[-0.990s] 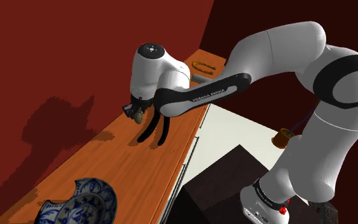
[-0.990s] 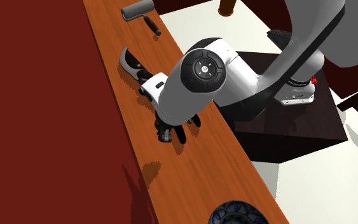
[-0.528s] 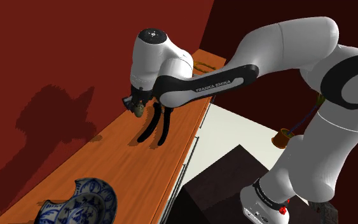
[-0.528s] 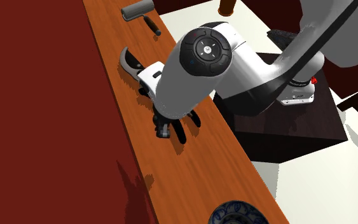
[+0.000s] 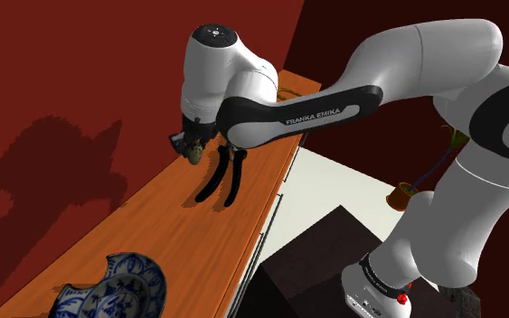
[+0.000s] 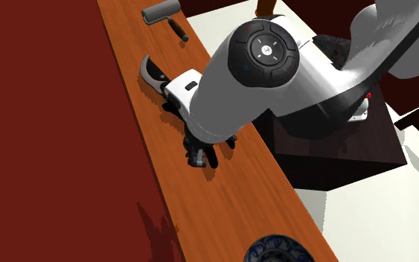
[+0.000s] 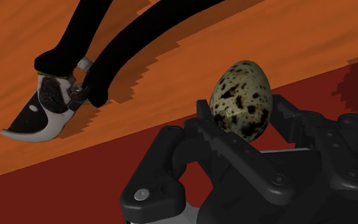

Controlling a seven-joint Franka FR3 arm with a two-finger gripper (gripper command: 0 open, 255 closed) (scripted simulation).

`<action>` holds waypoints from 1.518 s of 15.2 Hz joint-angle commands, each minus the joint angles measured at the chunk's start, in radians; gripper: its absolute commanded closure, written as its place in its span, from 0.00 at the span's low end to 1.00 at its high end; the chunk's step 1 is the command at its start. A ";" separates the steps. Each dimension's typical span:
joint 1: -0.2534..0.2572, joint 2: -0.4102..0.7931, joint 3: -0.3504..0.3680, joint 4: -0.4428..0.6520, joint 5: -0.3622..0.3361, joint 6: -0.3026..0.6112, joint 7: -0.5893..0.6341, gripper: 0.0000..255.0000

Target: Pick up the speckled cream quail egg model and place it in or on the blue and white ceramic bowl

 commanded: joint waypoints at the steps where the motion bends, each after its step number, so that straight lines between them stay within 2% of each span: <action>1: 0.028 -0.001 0.017 0.006 -0.007 -0.022 0.045 1.00; 12: 0.196 0.069 0.107 0.119 -0.056 -0.152 0.285 1.00; 18: 0.303 0.157 0.144 0.248 -0.090 -0.246 0.403 1.00; 23: 0.406 0.258 0.164 0.399 -0.124 -0.338 0.488 1.00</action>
